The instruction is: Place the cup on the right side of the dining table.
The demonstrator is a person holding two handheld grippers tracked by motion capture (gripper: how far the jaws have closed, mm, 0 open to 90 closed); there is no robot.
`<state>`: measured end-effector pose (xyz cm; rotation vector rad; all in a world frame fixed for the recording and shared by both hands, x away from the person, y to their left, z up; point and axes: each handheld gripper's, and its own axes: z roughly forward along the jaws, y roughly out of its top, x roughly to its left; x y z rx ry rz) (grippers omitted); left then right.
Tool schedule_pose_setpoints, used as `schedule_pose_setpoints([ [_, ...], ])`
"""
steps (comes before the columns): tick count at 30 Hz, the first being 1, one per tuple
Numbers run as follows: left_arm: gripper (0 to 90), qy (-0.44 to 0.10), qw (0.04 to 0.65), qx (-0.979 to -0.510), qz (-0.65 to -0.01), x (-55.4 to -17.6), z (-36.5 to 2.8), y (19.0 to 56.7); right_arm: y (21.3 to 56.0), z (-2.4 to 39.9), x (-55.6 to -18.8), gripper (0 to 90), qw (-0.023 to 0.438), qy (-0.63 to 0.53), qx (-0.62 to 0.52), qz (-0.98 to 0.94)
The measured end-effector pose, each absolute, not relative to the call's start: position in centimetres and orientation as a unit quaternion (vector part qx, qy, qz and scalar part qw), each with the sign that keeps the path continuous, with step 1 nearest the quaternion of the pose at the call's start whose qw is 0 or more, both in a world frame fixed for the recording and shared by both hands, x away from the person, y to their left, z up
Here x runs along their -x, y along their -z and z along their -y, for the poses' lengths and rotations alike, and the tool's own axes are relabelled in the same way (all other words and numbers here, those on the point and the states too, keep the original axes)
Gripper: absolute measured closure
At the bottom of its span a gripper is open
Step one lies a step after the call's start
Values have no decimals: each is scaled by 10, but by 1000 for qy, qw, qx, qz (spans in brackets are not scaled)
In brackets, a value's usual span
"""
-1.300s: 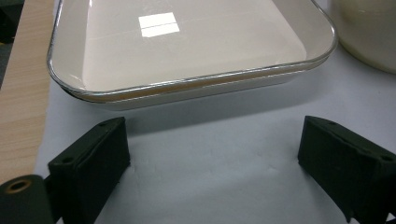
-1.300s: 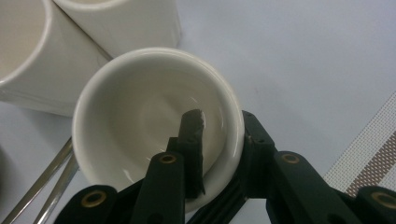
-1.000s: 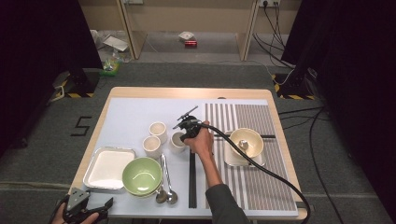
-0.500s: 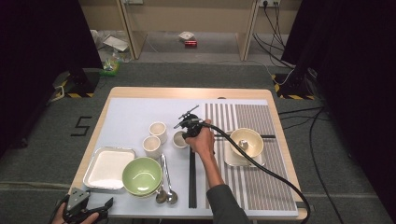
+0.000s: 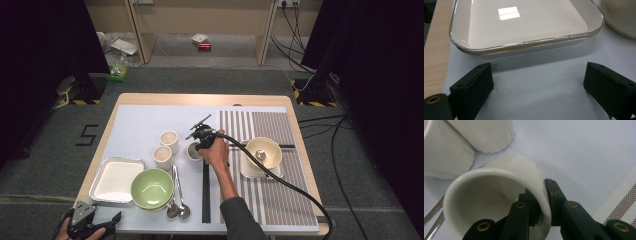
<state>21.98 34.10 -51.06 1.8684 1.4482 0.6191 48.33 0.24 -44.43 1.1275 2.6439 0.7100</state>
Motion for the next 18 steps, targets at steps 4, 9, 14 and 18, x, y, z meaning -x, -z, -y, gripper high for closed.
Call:
schedule_pose_setpoints([
  [4,76,-238,342,-719,-557,-220,-341,511,442,-1,-485,822,93,-246,-382,-886],
  [9,76,-238,342,-718,-557,-220,-341,511,431,4,-488,823,101,-255,-389,-879],
  [14,76,-238,342,-718,-557,-220,-341,511,423,15,-493,822,117,-251,-395,-876],
  [18,76,-238,342,-718,-557,-220,-341,511,416,20,-496,823,122,-252,-405,-870],
])
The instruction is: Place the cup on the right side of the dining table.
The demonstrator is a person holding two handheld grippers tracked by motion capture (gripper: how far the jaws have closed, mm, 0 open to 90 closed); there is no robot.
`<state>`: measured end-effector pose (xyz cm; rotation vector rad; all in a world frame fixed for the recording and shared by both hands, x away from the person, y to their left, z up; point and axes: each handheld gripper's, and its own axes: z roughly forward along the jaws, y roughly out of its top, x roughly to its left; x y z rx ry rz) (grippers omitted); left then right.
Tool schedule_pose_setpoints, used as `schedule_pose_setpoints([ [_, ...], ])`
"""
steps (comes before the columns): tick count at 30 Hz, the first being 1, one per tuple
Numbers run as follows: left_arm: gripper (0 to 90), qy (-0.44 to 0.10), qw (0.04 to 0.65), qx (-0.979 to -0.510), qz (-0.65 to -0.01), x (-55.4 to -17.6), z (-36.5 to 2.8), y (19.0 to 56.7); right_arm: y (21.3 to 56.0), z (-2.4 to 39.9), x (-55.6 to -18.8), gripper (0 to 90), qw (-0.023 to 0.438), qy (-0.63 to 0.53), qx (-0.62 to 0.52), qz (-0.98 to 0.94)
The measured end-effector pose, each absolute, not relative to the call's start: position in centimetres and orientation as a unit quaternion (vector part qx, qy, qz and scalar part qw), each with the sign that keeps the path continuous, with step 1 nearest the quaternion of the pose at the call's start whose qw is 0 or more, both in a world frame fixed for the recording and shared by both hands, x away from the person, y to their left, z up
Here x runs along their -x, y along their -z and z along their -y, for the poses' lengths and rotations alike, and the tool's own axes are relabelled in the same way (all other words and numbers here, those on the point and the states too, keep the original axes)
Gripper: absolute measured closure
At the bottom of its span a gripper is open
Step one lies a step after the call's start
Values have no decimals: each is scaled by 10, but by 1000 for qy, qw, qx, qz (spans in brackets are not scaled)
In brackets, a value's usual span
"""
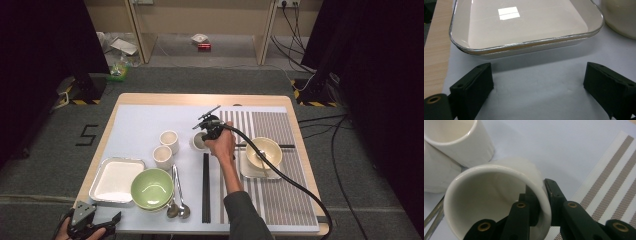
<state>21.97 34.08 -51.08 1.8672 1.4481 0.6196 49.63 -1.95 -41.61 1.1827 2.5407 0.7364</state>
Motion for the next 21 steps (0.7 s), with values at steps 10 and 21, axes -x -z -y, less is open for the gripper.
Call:
schedule_pose_setpoints([
  [10,76,-238,342,-718,-557,-220,-341,511,410,40,-508,823,134,-245,-430,-858],
  [21,76,-239,342,-718,-557,-220,-341,511,409,66,-516,822,147,-237,-461,-843],
])
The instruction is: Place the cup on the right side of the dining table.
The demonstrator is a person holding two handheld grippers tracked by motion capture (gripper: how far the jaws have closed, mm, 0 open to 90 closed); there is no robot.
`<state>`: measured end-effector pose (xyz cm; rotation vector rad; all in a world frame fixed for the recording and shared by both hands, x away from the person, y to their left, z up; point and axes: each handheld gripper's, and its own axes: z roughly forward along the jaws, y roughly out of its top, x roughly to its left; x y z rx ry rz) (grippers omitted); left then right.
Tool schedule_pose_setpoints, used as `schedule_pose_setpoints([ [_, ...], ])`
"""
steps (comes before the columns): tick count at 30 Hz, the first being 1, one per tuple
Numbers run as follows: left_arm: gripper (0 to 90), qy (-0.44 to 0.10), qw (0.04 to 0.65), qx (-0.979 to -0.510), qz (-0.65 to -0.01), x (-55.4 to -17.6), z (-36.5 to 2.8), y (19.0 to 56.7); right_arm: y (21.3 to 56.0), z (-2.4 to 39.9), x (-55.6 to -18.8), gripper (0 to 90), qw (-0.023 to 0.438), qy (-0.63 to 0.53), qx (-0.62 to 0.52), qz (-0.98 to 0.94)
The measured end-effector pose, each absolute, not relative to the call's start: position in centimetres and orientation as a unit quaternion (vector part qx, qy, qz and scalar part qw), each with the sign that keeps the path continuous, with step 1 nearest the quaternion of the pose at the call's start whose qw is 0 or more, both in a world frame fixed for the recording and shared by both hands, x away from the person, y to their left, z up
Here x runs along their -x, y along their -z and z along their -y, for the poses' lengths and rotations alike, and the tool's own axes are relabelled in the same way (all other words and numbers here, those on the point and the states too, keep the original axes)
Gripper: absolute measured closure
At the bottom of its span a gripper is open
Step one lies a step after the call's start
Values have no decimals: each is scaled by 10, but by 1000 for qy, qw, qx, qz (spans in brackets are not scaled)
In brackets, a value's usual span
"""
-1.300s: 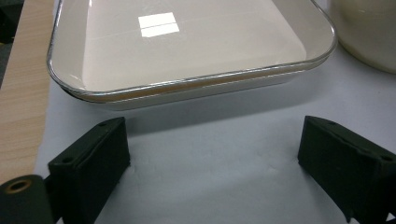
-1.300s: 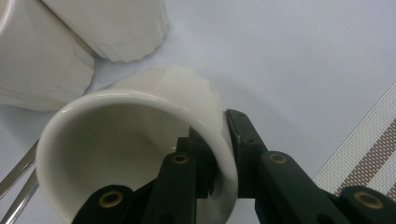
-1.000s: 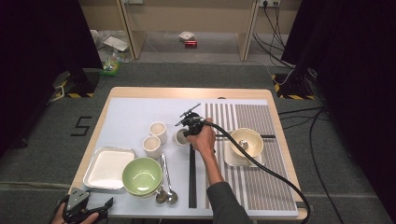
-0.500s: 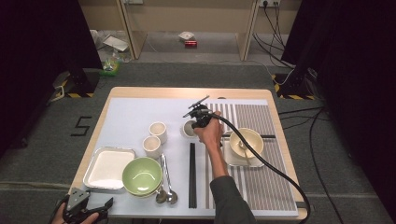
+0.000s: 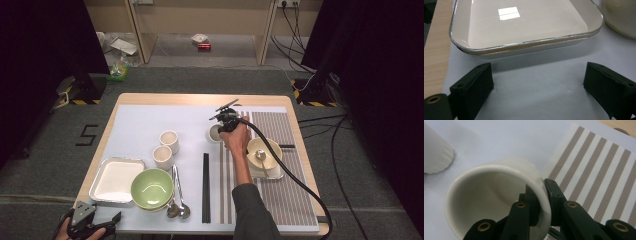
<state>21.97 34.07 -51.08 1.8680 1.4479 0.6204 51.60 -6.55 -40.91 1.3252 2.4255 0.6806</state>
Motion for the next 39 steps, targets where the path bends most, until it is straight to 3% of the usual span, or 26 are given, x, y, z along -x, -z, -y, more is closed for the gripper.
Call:
schedule_pose_setpoints([
  [39,76,-239,343,-718,-556,-219,-341,511,434,92,-535,818,163,-204,-529,-808],
])
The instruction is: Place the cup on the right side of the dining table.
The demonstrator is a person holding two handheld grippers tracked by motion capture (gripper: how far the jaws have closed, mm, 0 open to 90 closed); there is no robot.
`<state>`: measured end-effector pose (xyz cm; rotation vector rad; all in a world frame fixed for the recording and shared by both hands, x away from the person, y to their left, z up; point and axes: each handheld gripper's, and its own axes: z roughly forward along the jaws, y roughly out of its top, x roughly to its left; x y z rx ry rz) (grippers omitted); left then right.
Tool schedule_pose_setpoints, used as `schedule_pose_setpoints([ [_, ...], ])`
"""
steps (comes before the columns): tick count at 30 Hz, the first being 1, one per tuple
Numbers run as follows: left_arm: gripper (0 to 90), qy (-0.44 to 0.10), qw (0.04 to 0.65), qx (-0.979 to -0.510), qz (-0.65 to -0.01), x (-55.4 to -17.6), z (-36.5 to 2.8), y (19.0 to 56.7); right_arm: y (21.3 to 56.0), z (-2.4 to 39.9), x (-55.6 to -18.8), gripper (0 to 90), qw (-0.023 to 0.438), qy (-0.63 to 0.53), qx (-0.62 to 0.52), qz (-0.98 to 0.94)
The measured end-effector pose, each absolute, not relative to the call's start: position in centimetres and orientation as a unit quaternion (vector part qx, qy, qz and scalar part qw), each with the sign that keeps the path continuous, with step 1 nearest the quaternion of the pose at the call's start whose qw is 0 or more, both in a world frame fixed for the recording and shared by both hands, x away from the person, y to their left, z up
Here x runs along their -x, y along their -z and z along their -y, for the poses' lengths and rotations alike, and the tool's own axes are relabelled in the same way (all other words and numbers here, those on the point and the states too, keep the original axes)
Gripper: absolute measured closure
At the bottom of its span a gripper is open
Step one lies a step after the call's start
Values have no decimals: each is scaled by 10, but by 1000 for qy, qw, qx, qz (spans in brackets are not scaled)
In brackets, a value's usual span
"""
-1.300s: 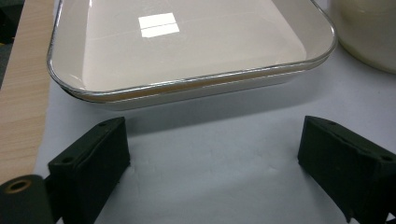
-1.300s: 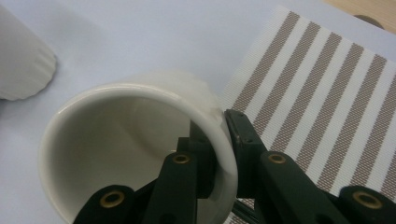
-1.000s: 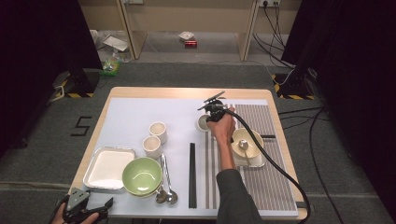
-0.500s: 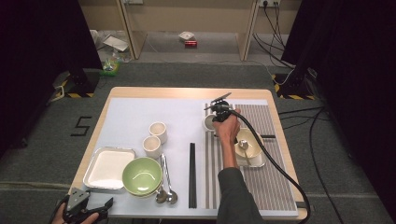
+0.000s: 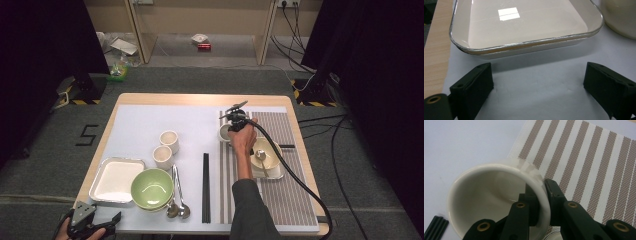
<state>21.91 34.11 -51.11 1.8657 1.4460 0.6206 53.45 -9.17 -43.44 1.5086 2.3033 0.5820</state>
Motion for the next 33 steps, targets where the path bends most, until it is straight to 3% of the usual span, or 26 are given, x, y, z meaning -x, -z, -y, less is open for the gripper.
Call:
schedule_pose_setpoints([
  [18,76,-239,343,-718,-557,-219,-341,511,434,96,-533,813,174,-202,-537,-800],
  [33,76,-240,343,-718,-557,-219,-341,511,424,99,-530,699,170,-224,-543,-791],
])
